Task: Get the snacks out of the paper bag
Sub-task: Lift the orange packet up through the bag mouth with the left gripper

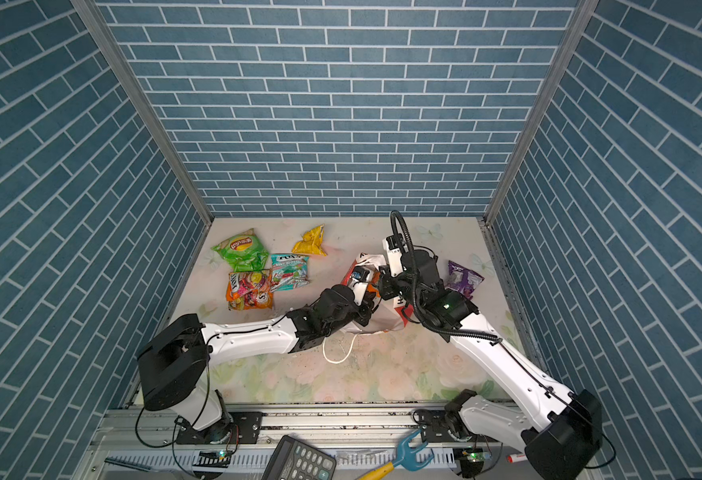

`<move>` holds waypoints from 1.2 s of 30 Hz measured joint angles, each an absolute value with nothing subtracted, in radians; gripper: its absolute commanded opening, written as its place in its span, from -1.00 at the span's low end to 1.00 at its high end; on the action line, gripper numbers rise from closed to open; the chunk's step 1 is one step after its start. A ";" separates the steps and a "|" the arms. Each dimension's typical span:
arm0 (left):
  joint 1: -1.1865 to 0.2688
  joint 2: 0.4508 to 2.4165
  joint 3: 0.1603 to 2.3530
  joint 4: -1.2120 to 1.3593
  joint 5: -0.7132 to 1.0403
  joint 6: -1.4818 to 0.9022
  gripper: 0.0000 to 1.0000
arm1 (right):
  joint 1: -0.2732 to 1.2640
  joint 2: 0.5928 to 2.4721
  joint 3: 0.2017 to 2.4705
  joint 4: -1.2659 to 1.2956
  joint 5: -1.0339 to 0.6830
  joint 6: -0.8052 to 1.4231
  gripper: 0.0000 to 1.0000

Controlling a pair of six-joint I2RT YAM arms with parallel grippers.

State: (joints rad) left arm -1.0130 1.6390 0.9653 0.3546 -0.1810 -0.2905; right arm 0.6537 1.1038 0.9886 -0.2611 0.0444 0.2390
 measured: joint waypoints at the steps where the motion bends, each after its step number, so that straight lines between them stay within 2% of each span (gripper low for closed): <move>1: -1.013 1.630 0.962 0.350 -0.184 -0.287 -1.00 | 0.654 1.104 0.989 -0.260 0.047 0.239 -1.00; 11: -1.010 1.515 0.942 0.287 -0.210 -0.260 -1.00 | 0.655 1.131 1.002 -0.220 0.046 0.265 -1.00; 19: -0.979 1.509 0.968 0.235 -0.196 -0.239 -1.00 | 0.656 1.176 1.069 -0.267 0.037 0.273 -1.00; 27: -0.926 1.542 1.056 0.176 -0.142 -0.261 -1.00 | 0.722 1.265 1.241 -0.402 0.150 0.226 -1.00; 36: -0.867 1.584 1.095 0.138 -0.018 -0.347 -1.00 | 0.778 1.292 1.269 -0.457 0.261 0.181 -1.00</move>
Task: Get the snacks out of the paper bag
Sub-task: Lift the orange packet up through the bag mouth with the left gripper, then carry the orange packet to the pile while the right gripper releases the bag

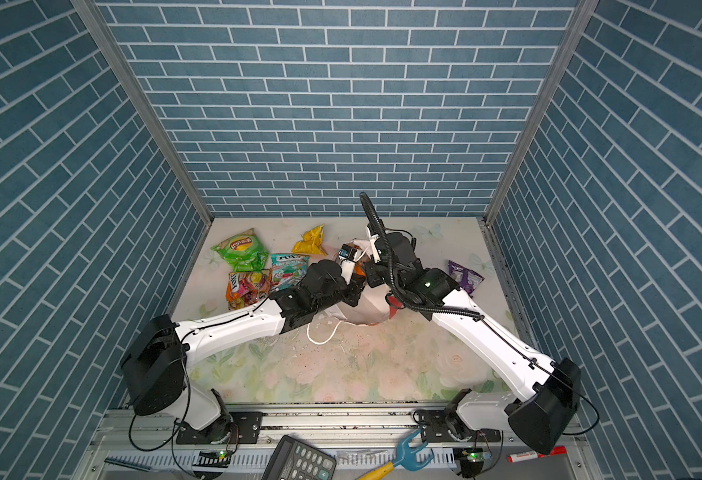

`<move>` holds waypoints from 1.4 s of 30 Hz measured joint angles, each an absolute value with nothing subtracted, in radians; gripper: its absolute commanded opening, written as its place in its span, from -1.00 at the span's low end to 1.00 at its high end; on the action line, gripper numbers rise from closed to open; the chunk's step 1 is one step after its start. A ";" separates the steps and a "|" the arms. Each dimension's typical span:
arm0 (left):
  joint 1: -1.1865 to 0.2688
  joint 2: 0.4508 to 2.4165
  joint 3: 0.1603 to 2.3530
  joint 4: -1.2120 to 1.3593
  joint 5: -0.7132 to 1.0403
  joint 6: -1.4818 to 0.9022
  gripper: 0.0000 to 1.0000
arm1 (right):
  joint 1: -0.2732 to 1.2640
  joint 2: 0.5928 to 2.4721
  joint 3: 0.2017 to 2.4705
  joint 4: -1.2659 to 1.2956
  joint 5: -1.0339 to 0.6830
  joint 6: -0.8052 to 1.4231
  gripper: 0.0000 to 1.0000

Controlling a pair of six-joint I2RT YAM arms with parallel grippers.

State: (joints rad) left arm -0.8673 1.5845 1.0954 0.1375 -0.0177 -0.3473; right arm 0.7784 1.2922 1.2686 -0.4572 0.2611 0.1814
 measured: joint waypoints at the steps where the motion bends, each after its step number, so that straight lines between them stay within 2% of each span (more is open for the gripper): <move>1: -0.858 1.584 1.095 0.141 -0.001 -0.358 -1.00 | 0.780 1.293 1.269 -0.461 0.273 0.179 -1.00; 15: -0.804 1.514 1.026 0.221 0.173 -0.440 -1.00 | 0.793 1.296 1.256 -0.463 0.360 0.155 -1.00; 28: -0.789 1.458 0.941 0.305 0.259 -0.263 -1.00 | 0.793 1.326 1.346 -0.585 0.339 0.160 -1.00; 35: -0.791 1.337 0.809 0.453 0.259 -0.196 -1.00 | 0.793 1.358 1.363 -0.633 0.344 0.165 -1.00; 42: -0.789 1.254 0.710 0.635 0.162 -0.184 -1.00 | 0.789 1.363 1.363 -0.682 0.366 0.179 -1.00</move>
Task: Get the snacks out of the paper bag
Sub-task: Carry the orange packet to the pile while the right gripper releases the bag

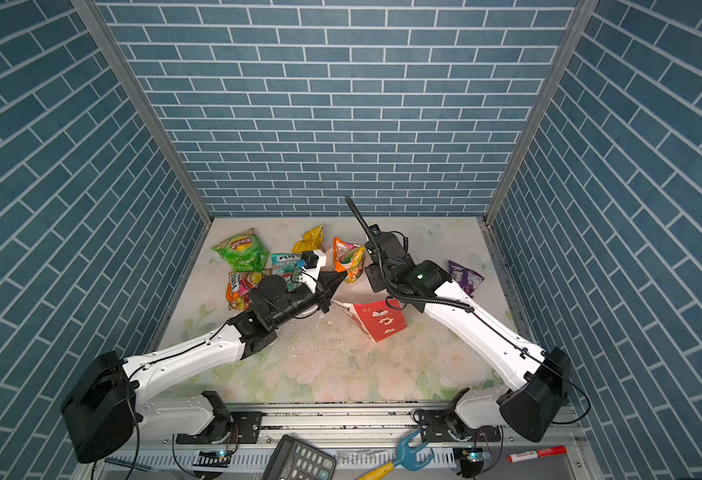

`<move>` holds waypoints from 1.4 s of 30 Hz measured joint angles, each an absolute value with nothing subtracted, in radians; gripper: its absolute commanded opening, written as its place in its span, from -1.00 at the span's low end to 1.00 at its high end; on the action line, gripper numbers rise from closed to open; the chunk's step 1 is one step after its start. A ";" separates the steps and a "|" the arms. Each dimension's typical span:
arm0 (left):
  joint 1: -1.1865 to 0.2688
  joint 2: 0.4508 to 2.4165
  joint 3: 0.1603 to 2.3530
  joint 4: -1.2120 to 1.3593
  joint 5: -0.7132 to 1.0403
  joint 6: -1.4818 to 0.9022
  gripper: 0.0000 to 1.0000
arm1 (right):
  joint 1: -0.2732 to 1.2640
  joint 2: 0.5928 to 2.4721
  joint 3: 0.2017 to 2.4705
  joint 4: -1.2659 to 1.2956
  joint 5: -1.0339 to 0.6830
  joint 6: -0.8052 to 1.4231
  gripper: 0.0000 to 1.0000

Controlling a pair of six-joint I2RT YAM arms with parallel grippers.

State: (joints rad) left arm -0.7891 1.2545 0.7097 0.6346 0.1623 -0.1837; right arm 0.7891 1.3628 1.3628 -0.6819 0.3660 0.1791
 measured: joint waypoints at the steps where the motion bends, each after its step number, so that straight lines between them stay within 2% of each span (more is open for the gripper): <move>1: -0.788 1.251 0.707 0.646 0.151 -0.184 -1.00 | 0.789 1.364 1.363 -0.682 0.368 0.179 -1.00; 10: -0.783 1.233 0.727 0.643 0.082 -0.195 -1.00 | 0.775 1.365 1.363 -0.683 0.369 0.188 -1.00; 16: -0.745 1.216 0.815 0.577 0.068 -0.227 -1.00 | 0.744 1.365 1.362 -0.682 0.345 0.225 -1.00; 32: -0.613 1.130 1.027 0.318 0.056 -0.375 -1.00 | 0.561 1.500 1.429 -0.666 0.260 0.265 -1.00; 42: -0.410 1.053 0.941 0.078 -0.027 -0.499 -1.00 | 0.469 1.653 1.653 -0.667 0.123 0.265 -1.00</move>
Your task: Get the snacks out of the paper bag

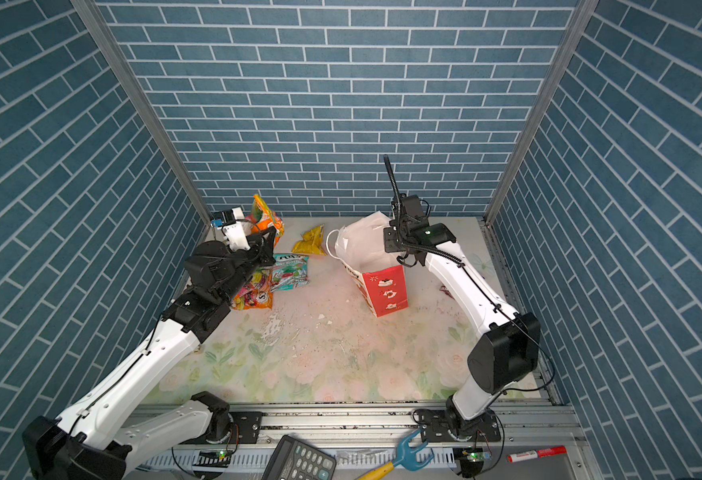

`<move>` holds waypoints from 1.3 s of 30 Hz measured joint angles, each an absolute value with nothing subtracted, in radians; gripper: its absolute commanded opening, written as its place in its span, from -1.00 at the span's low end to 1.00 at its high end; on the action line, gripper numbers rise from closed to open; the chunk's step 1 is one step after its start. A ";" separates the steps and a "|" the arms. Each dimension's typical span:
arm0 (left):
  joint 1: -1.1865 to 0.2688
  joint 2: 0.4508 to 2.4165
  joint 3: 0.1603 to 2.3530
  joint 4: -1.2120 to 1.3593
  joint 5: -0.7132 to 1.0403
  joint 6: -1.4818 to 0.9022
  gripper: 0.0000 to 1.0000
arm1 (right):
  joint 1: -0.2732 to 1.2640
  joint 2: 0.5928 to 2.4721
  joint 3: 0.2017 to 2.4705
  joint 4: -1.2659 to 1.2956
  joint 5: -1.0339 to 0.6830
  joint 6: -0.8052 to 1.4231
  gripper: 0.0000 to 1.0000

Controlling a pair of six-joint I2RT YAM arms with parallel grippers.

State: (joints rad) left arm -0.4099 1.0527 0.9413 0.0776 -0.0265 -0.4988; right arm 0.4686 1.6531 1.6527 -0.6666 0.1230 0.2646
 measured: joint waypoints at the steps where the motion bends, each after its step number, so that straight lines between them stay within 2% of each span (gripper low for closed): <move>1: -0.402 1.055 0.928 0.061 -0.027 -0.503 -1.00 | 0.463 1.668 1.669 -0.666 0.111 0.265 -1.00; 7: -0.388 1.106 0.868 -0.024 -0.030 -0.505 -1.00 | 0.416 1.745 1.730 -0.660 0.019 0.282 -0.98; 10: -0.382 1.153 0.859 -0.032 -0.030 -0.504 -1.00 | 0.400 1.752 1.730 -0.659 -0.014 0.295 -0.37; 11: -0.379 1.174 0.859 -0.033 -0.030 -0.504 -1.00 | 0.396 1.752 1.730 -0.657 -0.023 0.299 -0.23; 15: -0.368 1.259 0.859 -0.032 -0.025 -0.502 -1.00 | 0.392 1.751 1.735 -0.645 -0.051 0.300 0.10; 21: -0.360 1.372 0.863 -0.022 -0.007 -0.496 -1.00 | 0.392 1.726 1.735 -0.640 -0.066 0.290 0.33; 23: -0.359 1.396 0.869 -0.015 -0.005 -0.492 -0.77 | 0.392 1.701 1.734 -0.640 -0.067 0.284 0.37; 27: -0.353 1.463 0.925 -0.006 -0.006 -0.476 -0.78 | 0.392 1.601 1.687 -0.612 -0.055 0.280 0.42; 33: -0.348 1.533 0.994 0.028 -0.007 -0.456 -0.78 | 0.392 1.368 1.460 -0.508 -0.006 0.280 0.44; 34: -0.346 1.539 1.000 0.028 -0.007 -0.455 -0.70 | 0.392 1.331 1.418 -0.486 0.005 0.280 0.44; 35: -0.344 1.543 1.002 0.029 -0.007 -0.448 -0.44 | 0.391 1.296 1.377 -0.470 0.019 0.280 0.44; 37: -0.340 1.546 1.004 0.032 -0.007 -0.444 0.29 | 0.391 1.237 1.304 -0.433 0.046 0.279 0.45; 39: -0.338 1.544 1.004 0.039 -0.006 -0.443 0.68 | 0.391 1.179 1.229 -0.393 0.077 0.279 0.46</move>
State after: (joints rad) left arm -0.3378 1.5444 1.0039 0.0395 -0.0059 -0.4427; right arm 0.3912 1.1786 1.2285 -0.3935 0.0769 0.2787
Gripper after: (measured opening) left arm 0.627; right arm 0.723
